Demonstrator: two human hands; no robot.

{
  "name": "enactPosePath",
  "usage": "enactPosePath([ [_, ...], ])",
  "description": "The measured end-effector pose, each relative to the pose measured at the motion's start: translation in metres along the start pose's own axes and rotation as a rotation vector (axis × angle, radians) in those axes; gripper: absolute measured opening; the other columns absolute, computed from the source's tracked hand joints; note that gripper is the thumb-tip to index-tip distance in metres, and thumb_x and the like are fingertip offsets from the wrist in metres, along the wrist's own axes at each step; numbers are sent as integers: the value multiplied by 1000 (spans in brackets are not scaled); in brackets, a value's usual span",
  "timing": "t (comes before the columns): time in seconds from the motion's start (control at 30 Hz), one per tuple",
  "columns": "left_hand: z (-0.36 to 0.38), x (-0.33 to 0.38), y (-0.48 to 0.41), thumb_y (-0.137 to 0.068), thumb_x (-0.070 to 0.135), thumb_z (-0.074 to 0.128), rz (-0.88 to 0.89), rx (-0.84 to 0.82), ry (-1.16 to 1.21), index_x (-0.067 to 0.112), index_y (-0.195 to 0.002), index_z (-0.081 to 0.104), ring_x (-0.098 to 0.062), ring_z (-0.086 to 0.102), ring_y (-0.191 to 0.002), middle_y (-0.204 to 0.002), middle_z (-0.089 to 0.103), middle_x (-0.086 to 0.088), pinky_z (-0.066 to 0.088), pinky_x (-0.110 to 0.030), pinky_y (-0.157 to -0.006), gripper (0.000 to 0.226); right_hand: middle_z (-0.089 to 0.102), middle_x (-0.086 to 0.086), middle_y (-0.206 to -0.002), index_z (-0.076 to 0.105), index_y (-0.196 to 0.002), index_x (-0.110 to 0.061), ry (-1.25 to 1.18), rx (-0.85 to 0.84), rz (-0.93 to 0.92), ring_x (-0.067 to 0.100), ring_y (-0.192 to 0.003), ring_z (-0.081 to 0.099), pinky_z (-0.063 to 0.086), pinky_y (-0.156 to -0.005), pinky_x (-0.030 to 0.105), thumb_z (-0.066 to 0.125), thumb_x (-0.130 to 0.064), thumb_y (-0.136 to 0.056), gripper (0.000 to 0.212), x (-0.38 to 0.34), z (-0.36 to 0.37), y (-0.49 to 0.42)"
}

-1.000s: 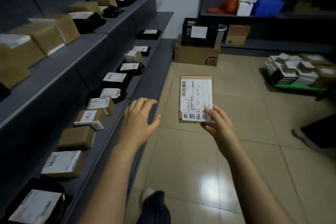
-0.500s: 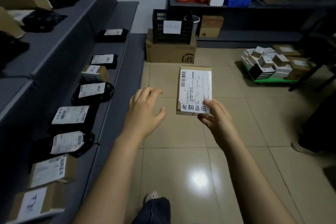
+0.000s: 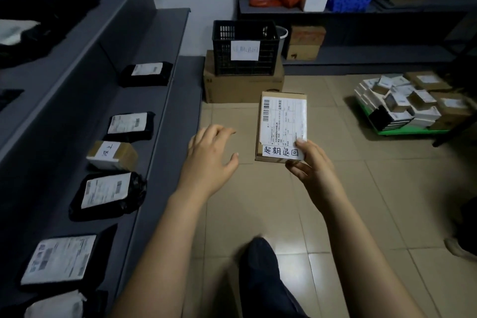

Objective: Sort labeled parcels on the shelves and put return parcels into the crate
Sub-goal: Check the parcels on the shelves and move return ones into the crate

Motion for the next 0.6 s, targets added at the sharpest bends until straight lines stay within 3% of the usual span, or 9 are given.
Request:
enactPosePath([
  [0.3, 50, -33, -201, -85, 24, 65, -52, 38, -33, 16, -125, 56, -21, 43, -116, -119, 53, -1, 33, -35, -98, 41, 74, 0, -100, 61, -122, -16, 58, -57, -37, 19, -93, 67, 54, -91, 34, 71, -35, -77, 50, -87, 31, -210],
  [0.6, 94, -99, -371, -84, 25, 66, -63, 42, -37, 16, -123, 57, -20, 44, -115, -118, 54, -1, 34, -37, -98, 41, 71, 7, -112, 61, -124, -17, 107, -72, -24, 18, -94, 67, 53, -84, 30, 67, -31, -88, 39, -128, 83, -387],
])
Point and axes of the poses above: each hand's wrist, its own y-axis away from the middle knuckle, its own z-axis out of the palm, x = y × z, the point moved 2 cm from there along -y, towards the middle knuckle
